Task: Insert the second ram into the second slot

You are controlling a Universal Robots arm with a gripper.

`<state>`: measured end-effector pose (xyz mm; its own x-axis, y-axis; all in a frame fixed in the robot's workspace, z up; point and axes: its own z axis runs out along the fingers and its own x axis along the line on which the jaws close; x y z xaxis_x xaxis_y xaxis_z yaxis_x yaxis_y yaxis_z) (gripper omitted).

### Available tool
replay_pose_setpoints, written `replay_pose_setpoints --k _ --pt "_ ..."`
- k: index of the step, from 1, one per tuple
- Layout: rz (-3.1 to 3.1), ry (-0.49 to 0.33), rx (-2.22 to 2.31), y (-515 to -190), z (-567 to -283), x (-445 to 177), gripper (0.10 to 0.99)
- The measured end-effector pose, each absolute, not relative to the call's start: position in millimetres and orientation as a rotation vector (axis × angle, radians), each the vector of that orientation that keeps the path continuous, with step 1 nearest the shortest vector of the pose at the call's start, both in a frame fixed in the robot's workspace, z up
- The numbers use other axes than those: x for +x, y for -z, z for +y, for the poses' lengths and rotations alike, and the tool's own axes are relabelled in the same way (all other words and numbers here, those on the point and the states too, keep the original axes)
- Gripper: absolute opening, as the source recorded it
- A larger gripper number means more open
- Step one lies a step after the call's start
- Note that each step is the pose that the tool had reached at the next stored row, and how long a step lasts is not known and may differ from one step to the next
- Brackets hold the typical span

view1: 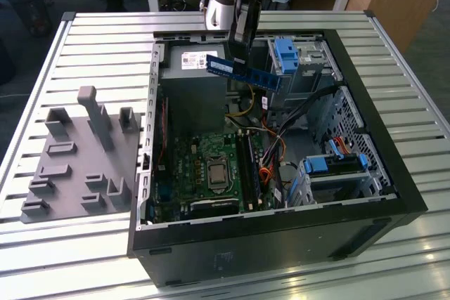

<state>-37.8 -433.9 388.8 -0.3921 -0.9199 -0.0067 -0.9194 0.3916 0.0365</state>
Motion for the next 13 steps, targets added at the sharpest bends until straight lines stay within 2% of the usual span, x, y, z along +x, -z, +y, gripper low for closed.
replay_pose_setpoints --k 13 --pt "-2.649 0.054 1.662 -388.8 -433.9 -37.8 0.137"
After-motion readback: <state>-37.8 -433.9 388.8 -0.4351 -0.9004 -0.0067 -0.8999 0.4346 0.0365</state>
